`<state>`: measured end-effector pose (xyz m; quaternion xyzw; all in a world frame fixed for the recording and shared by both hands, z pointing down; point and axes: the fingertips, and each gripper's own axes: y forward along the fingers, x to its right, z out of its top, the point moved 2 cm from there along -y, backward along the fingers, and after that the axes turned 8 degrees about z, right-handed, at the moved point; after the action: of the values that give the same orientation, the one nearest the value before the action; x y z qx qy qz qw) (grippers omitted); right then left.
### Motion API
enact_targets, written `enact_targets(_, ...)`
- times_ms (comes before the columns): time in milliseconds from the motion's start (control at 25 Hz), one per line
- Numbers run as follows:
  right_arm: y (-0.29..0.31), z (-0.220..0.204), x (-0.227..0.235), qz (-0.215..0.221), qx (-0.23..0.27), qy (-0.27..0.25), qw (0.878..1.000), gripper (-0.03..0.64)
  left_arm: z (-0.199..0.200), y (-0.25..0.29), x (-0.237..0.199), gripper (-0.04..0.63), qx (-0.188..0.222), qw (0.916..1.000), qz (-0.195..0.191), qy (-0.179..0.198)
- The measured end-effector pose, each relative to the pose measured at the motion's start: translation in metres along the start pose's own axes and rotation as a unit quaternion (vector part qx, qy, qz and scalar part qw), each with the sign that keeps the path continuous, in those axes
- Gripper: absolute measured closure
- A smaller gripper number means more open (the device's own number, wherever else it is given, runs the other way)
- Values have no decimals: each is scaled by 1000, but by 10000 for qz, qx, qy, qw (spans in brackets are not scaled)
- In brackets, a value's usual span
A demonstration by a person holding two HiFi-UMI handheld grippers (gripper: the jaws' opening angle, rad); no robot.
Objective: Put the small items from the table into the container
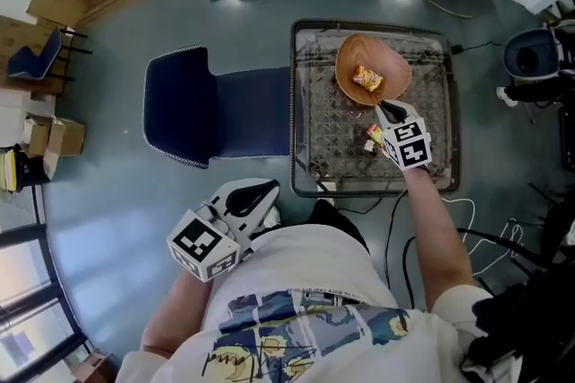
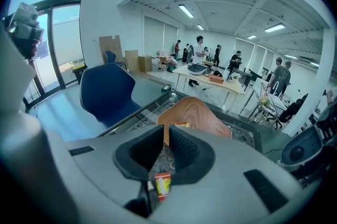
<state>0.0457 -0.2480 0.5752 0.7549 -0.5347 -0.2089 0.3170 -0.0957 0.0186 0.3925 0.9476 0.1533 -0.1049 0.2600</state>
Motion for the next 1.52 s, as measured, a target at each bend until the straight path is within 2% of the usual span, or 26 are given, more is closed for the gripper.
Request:
enact_targets(200,-39,-13,-69,-5,135,208,9997,583,-12,-28,-5,586,87,9986,-389,-355)
enact_targets(440,-72,-30,-160,165,390,684,9968,583,-38,-67,3,586,47,9970,-759,-102)
enact_targets(680,-93,-41,-234,208,562,792,9951,583,-63,-95,17,586,-75,9933,-1152,66)
enact_targets(840,-104,-53,-267,75,603,832,9947,583,-75,-109,26,586,-149,9904,-1354,227)
enact_targets(1120,-115,-74,-281,-118,545,866,9947,583,-87,-117,42,586,-196,9869,-1534,453)
enact_targets(1320,-114,-78,-257,-205,413,645,9968,581,-82,-108,49,586,-170,9860,-1594,459)
enact_targets(1520,-104,-86,-218,-181,98,269,9994,580,-65,-91,51,586,-91,9880,-1495,381)
